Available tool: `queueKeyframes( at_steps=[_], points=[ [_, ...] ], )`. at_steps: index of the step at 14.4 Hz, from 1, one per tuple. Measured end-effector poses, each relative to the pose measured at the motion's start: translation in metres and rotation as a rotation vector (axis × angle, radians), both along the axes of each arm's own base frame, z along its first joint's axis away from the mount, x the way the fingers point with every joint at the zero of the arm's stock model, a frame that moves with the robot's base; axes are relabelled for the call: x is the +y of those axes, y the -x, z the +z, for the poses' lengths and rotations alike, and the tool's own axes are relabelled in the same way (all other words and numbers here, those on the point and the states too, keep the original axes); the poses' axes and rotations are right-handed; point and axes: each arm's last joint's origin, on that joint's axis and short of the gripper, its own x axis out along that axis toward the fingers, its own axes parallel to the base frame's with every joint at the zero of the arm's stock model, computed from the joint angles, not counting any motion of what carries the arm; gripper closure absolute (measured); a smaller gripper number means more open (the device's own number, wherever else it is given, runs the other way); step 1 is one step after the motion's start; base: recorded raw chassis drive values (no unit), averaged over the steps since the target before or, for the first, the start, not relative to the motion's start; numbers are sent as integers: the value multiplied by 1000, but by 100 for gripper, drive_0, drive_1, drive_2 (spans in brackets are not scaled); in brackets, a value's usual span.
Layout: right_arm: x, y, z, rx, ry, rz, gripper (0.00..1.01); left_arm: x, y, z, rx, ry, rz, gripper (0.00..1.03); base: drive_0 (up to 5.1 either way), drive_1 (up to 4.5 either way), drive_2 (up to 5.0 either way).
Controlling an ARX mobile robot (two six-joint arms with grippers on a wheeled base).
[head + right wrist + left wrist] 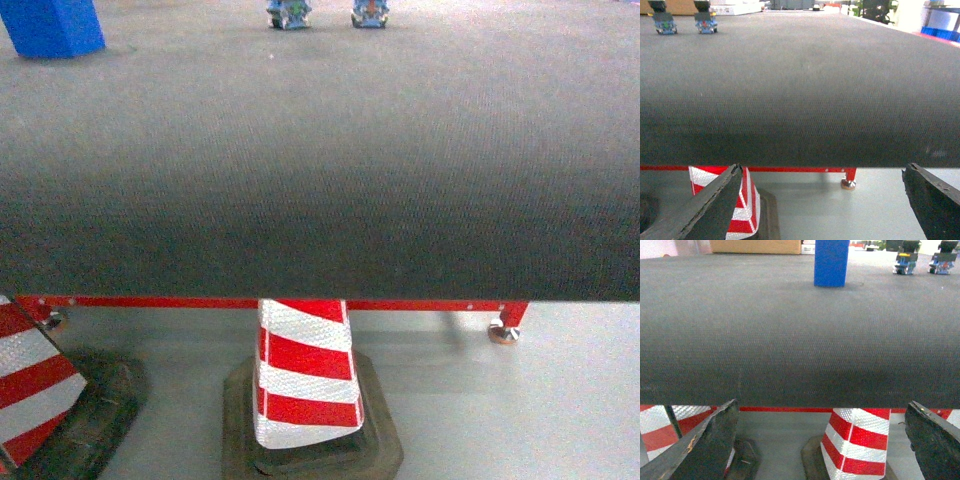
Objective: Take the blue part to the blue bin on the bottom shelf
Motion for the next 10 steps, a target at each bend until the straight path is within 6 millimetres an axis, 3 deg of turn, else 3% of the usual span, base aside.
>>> queueKeyframes(
  at_steps=[10],
  points=[
    [0, 0, 0, 0, 0, 0, 3, 0, 0, 0, 0, -1, 0, 5, 0, 0, 0]
  ],
)
